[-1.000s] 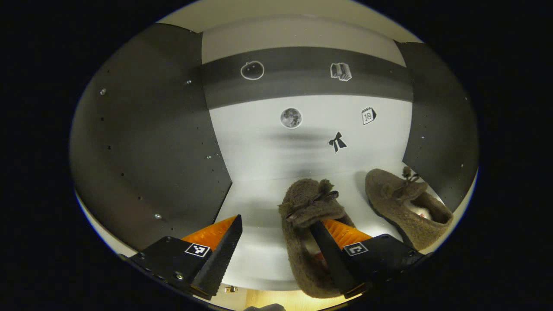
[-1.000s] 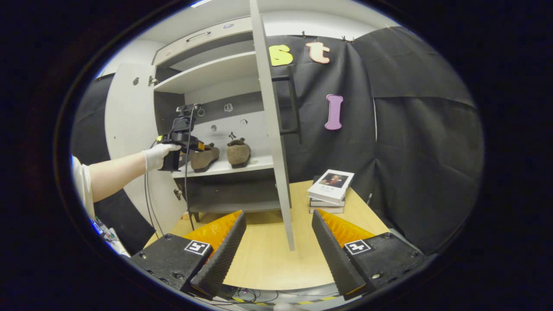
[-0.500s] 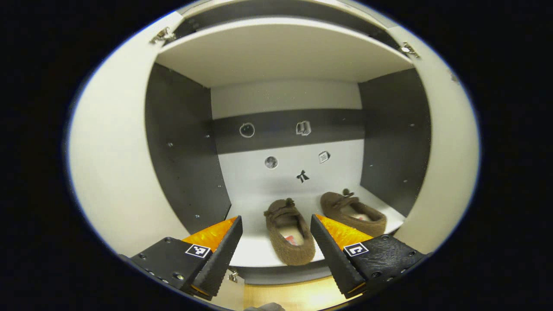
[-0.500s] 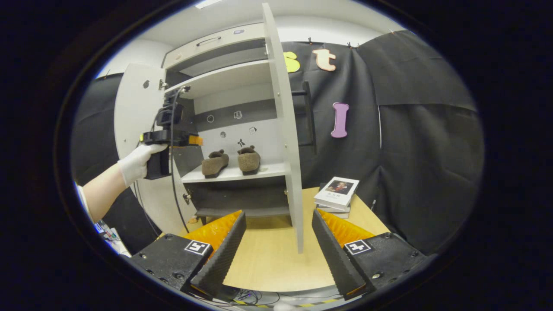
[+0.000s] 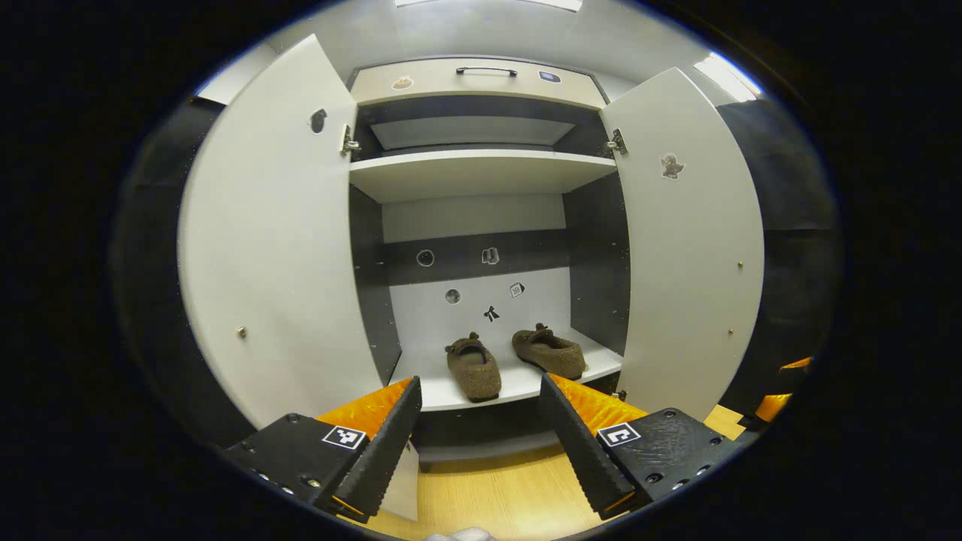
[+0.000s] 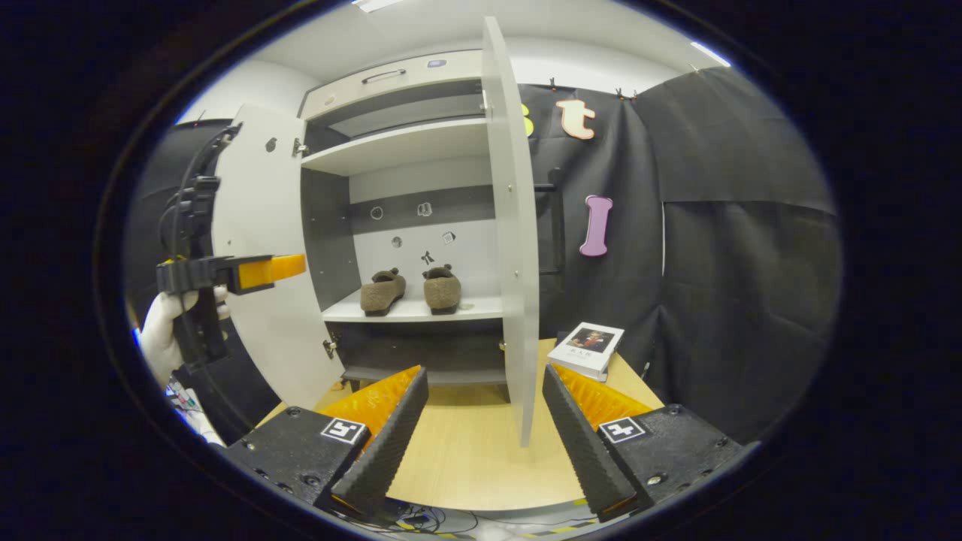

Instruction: Grab one shoe with the right hand and put it into the shoe cabinet, grab the other shoe with the left hand and put it into the shoe cabinet; then close the right door with the right hand and the left door with the left hand.

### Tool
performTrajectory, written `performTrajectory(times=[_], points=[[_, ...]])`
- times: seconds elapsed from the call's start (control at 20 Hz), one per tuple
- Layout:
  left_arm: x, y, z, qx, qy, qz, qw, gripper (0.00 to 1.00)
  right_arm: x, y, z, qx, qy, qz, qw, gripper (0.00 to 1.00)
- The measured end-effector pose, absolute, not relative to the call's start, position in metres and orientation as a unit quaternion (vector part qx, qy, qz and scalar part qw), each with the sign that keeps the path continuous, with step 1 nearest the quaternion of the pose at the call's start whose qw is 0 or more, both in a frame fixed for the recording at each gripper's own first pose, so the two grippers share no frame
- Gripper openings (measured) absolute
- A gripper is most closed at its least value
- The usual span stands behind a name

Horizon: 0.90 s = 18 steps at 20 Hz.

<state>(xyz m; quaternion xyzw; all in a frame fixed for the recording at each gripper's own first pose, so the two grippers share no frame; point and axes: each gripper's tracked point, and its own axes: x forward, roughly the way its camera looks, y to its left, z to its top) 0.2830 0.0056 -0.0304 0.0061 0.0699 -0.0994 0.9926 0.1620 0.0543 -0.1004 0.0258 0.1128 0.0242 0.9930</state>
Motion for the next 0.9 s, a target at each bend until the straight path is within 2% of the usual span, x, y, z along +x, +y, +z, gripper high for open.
performTrajectory(times=[0.5, 0.7, 0.9], points=[[0.163, 0.046, -0.077, -0.036, 0.076, -0.045, 0.995, 0.95, 0.157, 0.08, -0.111, 0.019, 0.116, 0.035, 0.992, 0.98], [0.148, 0.044, -0.082, -0.024, 0.075, -0.04, 0.996, 0.95, 0.158, 0.079, -0.116, 0.018, 0.125, 0.035, 0.991, 0.98], [0.147, 0.042, -0.079, -0.022, 0.071, -0.04, 0.996, 0.95, 0.175, 0.052, -0.093, 0.008, 0.098, 0.014, 0.995, 0.97]])
